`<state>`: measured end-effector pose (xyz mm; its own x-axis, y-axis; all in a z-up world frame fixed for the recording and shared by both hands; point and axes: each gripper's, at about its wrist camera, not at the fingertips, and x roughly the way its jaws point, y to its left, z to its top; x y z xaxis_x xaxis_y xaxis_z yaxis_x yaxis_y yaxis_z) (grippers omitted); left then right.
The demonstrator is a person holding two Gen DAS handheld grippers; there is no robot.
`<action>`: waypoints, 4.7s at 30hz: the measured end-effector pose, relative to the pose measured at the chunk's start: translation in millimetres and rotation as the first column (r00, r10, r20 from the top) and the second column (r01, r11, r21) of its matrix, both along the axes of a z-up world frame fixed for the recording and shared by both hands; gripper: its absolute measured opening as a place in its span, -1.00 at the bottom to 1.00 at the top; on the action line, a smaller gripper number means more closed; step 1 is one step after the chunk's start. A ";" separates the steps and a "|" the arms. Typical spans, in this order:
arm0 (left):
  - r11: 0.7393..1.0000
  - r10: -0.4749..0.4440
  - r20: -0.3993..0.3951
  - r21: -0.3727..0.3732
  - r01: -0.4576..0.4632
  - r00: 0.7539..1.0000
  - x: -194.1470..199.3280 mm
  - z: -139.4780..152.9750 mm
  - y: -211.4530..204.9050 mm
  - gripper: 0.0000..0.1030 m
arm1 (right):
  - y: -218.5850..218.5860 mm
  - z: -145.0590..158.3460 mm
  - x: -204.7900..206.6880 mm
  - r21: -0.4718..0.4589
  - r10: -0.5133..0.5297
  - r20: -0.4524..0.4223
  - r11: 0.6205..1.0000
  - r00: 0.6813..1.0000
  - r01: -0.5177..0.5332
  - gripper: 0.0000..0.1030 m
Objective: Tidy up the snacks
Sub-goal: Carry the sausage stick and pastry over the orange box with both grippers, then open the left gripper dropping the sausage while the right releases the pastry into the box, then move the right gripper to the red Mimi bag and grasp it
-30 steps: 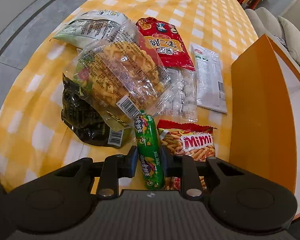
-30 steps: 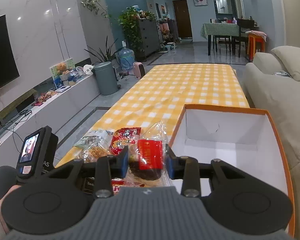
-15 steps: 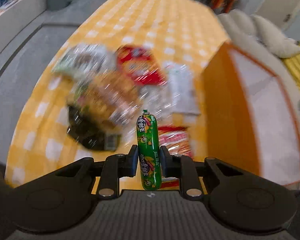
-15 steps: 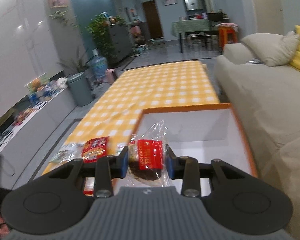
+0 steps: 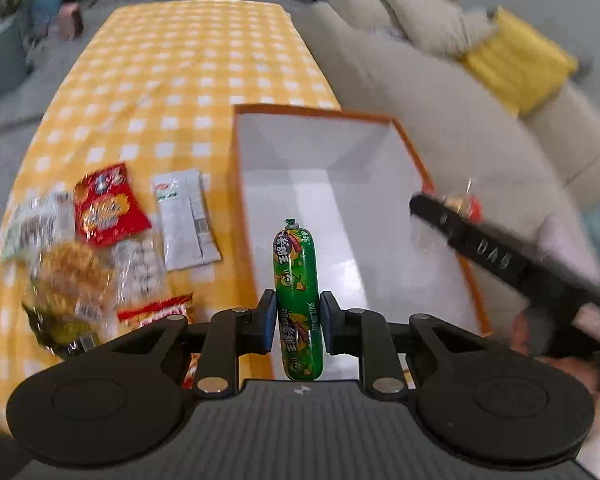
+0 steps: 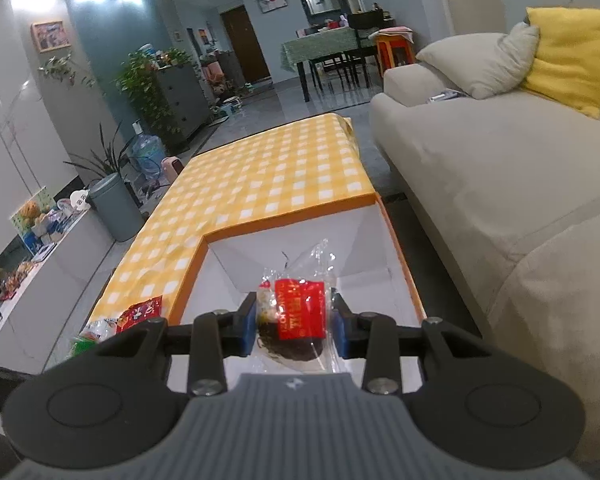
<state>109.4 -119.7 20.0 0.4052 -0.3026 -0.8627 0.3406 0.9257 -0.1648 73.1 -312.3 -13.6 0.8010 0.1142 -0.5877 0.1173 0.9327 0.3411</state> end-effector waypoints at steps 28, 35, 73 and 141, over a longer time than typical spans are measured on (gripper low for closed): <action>0.930 0.061 -0.015 0.364 -0.052 0.998 16.4 -61.8 -77.1 0.13 | -37.7 -7.2 1.6 0.087 -0.073 -0.055 0.993 0.996 0.077 -0.32; 0.983 0.117 -0.013 0.141 -0.114 0.993 4.8 -14.7 -25.8 0.38 | -31.0 -8.9 4.5 0.108 -0.015 -0.043 0.994 0.999 0.020 -0.32; 0.964 0.265 -0.172 0.029 -0.264 0.949 4.6 -57.3 109.3 0.45 | 48.9 -87.2 49.7 0.309 0.344 -0.356 0.921 0.869 -0.238 -0.20; 0.860 0.471 -0.251 -0.081 -0.503 0.846 19.9 -65.4 251.8 0.50 | 270.8 -116.0 -20.7 -0.299 0.260 -0.130 0.910 0.957 -0.287 0.10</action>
